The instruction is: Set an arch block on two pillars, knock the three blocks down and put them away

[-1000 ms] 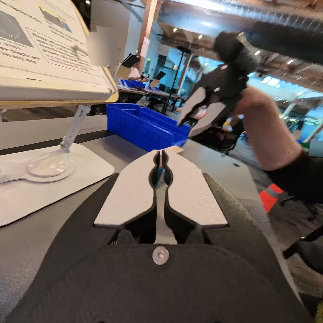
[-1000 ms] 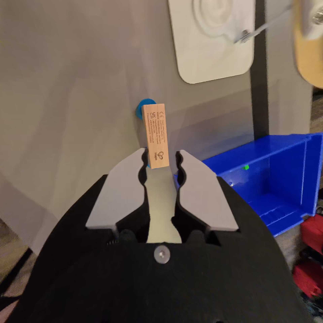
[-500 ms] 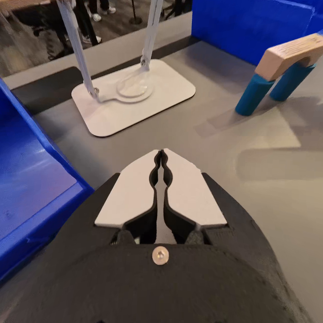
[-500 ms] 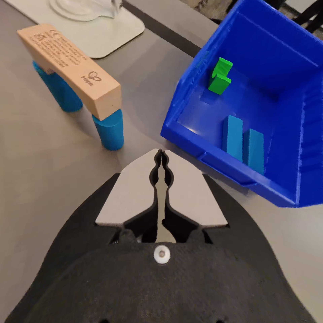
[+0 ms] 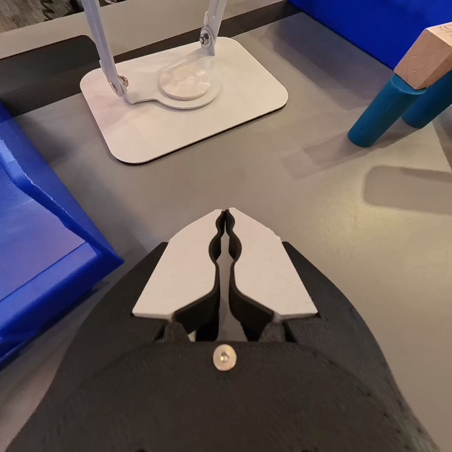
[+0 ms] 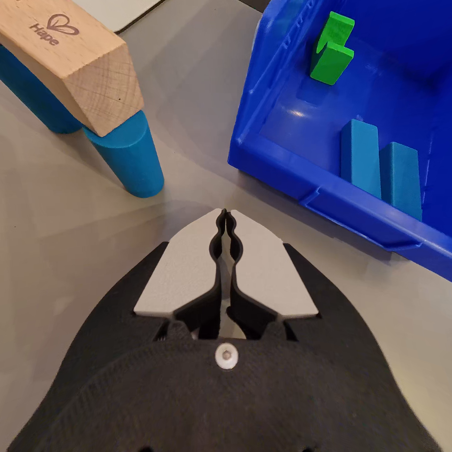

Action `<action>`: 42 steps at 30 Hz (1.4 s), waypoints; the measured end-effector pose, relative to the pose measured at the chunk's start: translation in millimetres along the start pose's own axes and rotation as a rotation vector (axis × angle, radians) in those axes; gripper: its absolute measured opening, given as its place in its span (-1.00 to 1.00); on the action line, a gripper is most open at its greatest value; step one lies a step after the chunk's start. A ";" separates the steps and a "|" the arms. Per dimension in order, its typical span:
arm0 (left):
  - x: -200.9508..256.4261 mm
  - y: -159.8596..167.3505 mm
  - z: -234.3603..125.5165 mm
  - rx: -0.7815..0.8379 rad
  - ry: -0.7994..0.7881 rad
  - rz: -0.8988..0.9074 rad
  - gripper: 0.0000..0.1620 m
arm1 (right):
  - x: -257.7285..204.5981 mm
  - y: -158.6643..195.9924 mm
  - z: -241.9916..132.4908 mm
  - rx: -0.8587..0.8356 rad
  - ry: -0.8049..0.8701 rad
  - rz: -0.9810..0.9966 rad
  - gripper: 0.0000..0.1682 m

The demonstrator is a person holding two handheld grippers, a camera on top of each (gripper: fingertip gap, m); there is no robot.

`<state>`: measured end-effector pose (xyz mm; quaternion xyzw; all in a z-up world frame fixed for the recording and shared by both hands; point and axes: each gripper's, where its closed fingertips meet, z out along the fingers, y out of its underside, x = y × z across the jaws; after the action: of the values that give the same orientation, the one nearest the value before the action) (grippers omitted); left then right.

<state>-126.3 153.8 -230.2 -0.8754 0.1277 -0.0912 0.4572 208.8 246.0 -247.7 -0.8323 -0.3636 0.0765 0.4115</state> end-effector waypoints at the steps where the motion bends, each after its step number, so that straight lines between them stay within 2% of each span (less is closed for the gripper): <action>1: 0.3 0.2 0.0 -0.001 0.002 0.002 -1.00 | 0.2 0.3 0.0 -0.002 0.000 0.001 -1.00; 15: 0.1 1.3 -0.9 -0.004 0.001 0.001 -1.00 | -1.1 0.8 -0.3 -0.003 -0.014 -0.006 -1.00; 21: -11.3 3.7 -16.2 0.020 -0.019 -0.028 -1.00 | 47.0 4.6 -27.3 0.062 0.063 0.163 -1.00; 24: -13.3 0.8 -20.1 0.045 -0.003 -0.065 -1.00 | 50.8 -1.5 -30.2 0.062 0.071 0.187 -1.00; 27: -13.4 0.7 -17.7 0.038 -0.005 -0.059 -1.00 | 12.4 -27.6 -13.6 0.044 0.017 0.114 -1.00; 32: -13.1 2.0 -16.8 0.034 -0.024 -0.028 -1.00 | -82.9 -84.8 31.3 0.025 -0.066 -0.112 -1.00; 35: -14.9 1.3 -18.4 0.044 -0.018 -0.047 -1.00 | -118.7 -100.4 48.4 0.007 -0.085 -0.228 -1.00; 40: -11.8 -4.0 -21.1 0.062 -0.001 -0.052 -1.00 | -124.0 -106.7 38.4 0.045 -0.120 -0.234 -1.00; 42: -7.5 -5.3 -20.2 0.059 0.009 -0.042 -1.00 | -122.6 -104.0 28.4 0.053 -0.183 -0.241 -1.00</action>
<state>-138.3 143.3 -214.8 -0.8635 0.1088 -0.1085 0.4804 51.5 223.3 -210.2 -0.7610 -0.4945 0.1117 0.4048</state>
